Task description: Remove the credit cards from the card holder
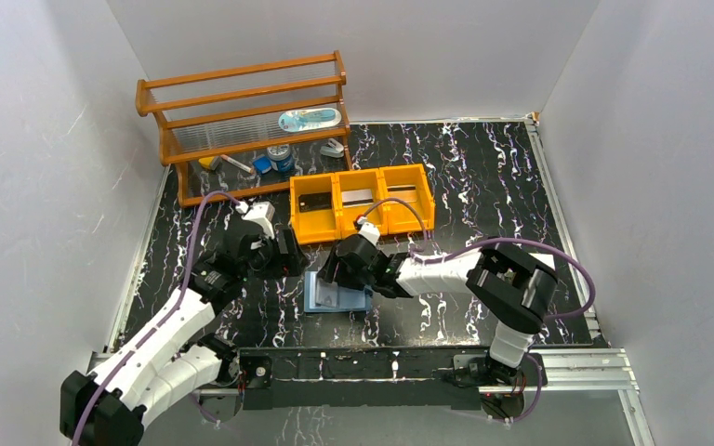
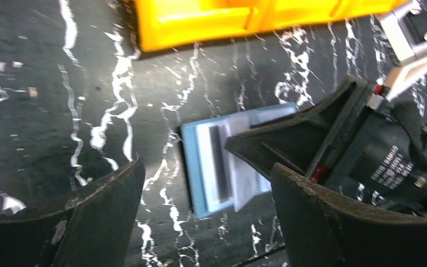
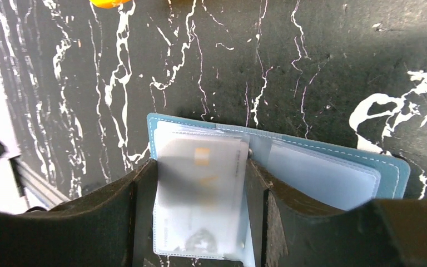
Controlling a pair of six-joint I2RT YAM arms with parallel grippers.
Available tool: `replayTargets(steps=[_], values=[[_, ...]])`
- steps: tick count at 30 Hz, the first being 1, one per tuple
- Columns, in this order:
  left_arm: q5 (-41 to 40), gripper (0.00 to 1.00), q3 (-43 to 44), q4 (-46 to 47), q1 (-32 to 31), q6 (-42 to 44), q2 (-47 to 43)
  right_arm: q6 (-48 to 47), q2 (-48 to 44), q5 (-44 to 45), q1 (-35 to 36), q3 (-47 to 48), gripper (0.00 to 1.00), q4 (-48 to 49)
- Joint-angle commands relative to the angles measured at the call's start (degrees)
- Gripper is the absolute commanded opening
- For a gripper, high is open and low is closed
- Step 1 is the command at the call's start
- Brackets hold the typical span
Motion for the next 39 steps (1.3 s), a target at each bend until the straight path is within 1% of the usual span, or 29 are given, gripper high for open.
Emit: replayTargets(steps=[1, 6, 9, 12, 16, 19, 24, 26, 30, 31, 36, 39], values=[[14.2, 0.77, -2.0, 4.5, 0.3, -3.6, 1.6, 2.8, -1.5, -5.1, -0.6, -4.3, 0.61, 4.8], [20.5, 0.59, -5.1, 7.9, 0.3, -7.4, 4.6, 3.6, -2.4, -5.8, -1.1, -6.0, 0.61, 6.7], [23.8, 0.53, -7.2, 10.1, 0.3, -9.6, 5.3, 4.3, -2.4, -6.0, -1.4, -6.7, 0.61, 6.9], [26.2, 0.51, -9.2, 11.7, 0.3, -11.5, 5.3, 4.7, -2.6, -6.4, -1.6, -7.7, 0.61, 8.2], [29.9, 0.49, -11.7, 14.3, 0.3, -12.9, 5.7, 4.8, -2.8, -6.8, -1.9, -8.1, 0.61, 8.6], [31.0, 0.45, -12.7, 15.3, 0.3, -12.6, 7.7, 4.7, -2.9, -7.1, -1.9, -8.2, 0.61, 8.8], [31.1, 0.41, -11.9, 17.6, 0.2, -11.5, 11.8, 4.8, -2.6, -7.9, -2.0, -8.6, 0.61, 9.8], [31.4, 0.37, -11.0, 18.4, 0.2, -11.2, 13.3, 4.7, -2.6, -8.1, -2.0, -8.5, 0.61, 10.1], [32.8, 0.35, -10.2, 20.3, 0.1, -10.7, 15.4, 4.8, -2.7, -8.5, -2.2, -8.4, 0.61, 10.4], [33.7, 0.32, -10.1, 21.0, 0.0, -10.7, 15.9, 4.8, -2.7, -8.7, -2.2, -8.5, 0.61, 10.6], [35.4, 0.28, -9.7, 22.3, -0.1, -10.5, 17.9, 4.4, -3.4, -9.4, -2.4, -8.8, 0.66, 11.5], [36.1, 0.21, -8.5, 22.4, -0.2, -10.2, 18.8, 2.6, -5.9, -10.3, -2.7, -8.7, 0.71, 12.4]])
